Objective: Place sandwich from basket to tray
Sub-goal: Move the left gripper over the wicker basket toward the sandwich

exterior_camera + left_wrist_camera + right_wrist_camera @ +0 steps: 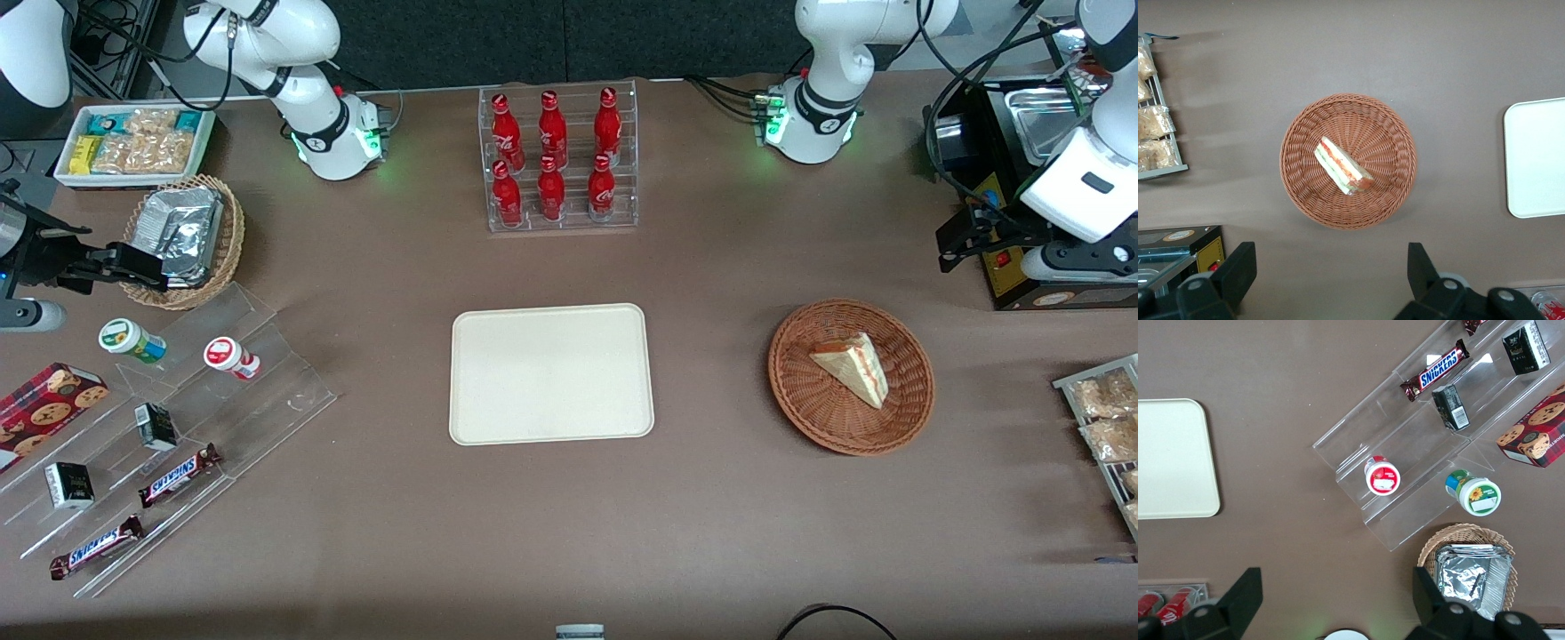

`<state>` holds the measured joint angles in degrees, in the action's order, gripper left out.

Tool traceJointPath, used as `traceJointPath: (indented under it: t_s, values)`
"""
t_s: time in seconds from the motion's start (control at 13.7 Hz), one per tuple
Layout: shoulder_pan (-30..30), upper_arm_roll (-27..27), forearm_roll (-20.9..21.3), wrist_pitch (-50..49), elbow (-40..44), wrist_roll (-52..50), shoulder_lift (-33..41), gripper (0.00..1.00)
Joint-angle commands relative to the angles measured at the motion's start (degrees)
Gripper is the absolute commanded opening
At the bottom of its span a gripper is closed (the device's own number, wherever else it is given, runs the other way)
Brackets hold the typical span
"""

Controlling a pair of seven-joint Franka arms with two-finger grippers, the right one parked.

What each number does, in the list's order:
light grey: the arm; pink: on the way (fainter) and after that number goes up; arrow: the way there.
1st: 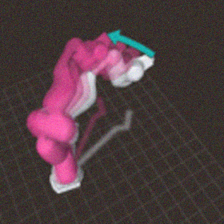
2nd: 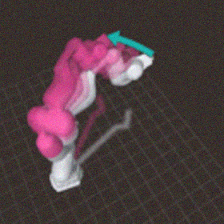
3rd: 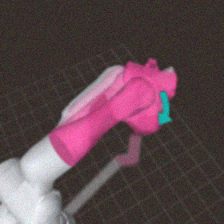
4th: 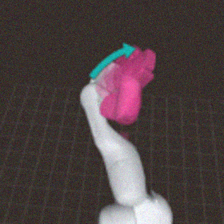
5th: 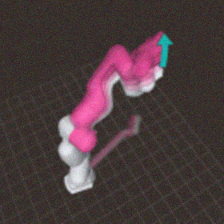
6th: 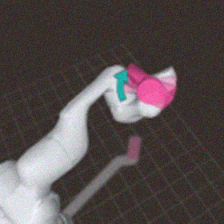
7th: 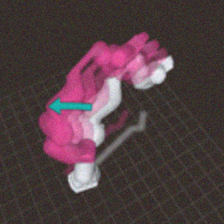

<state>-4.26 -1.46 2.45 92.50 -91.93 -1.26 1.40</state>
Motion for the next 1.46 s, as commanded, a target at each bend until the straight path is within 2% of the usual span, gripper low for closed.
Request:
traceJointPath:
  t_s: [0.0,0.22,0.59,0.8,0.95,1.1,1.39]
  values:
    - [-0.8,0.8,-0.6,-1.7,2.5,-0.7,-1.2,1.0]
    - [-0.7,0.8,-0.6,-1.8,2.3,-1.3,-1.3,1.0]
    - [-0.3,1.1,-0.3,-7.9,1.8,-11.9,-3.8,1.0]
    - [0.2,1.1,-0.4,-6.9,1.7,-26.0,-9.1,1.0]
    - [-0.1,0.8,-0.6,-3.0,0.2,-35.8,-11.7,1.0]
    - [-0.1,0.8,-0.7,4.4,-4.5,-40.9,-11.9,1.0]
    - [-0.1,0.8,-0.8,17.5,-15.3,-44.3,-11.6,1.0]
